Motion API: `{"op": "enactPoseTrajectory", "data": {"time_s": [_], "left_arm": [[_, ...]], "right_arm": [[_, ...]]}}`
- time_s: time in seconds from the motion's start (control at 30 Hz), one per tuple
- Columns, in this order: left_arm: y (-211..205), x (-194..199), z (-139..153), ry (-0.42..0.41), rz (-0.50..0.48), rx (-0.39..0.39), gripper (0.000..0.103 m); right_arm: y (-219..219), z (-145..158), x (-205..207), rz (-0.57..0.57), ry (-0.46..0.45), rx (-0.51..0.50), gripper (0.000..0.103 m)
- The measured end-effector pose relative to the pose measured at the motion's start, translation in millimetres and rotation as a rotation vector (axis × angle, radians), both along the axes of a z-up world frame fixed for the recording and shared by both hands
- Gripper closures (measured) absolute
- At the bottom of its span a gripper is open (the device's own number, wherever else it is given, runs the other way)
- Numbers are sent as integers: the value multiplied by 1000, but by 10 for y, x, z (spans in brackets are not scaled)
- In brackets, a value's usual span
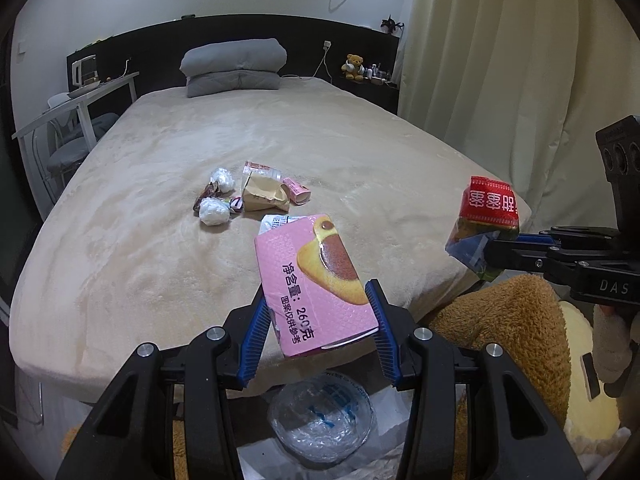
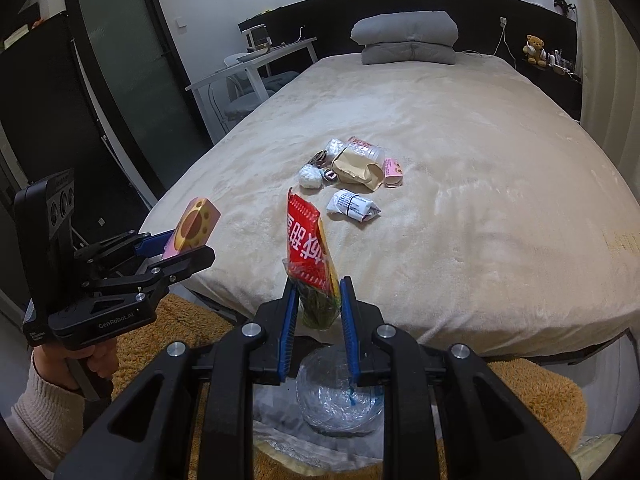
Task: Collect trash
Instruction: 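Carry the pink box and red bag with both tools down toward the clear bin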
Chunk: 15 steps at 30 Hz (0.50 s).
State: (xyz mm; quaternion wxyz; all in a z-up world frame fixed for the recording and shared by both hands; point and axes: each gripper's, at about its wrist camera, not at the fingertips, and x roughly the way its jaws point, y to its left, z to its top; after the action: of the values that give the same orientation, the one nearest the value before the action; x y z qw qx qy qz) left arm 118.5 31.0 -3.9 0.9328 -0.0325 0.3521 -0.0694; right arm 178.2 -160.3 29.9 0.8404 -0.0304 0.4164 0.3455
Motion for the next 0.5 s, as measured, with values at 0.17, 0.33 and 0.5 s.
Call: {"op": "enactPoseTrajectory", "data": {"time_s": [0.17,0.33,0.5], "left_arm": [[-92,-146,-55,6,-7,-2,57],[-173,-213,-165,28,-25,-6,57],[-203,-161,-330,66,-40,-18,57]], "right_arm": [[-67,-46,-185,5,5,1,81],[-86,-136,-269,8,27,-10,81],[-74,-276,-220,9,63,-24,81]]}}
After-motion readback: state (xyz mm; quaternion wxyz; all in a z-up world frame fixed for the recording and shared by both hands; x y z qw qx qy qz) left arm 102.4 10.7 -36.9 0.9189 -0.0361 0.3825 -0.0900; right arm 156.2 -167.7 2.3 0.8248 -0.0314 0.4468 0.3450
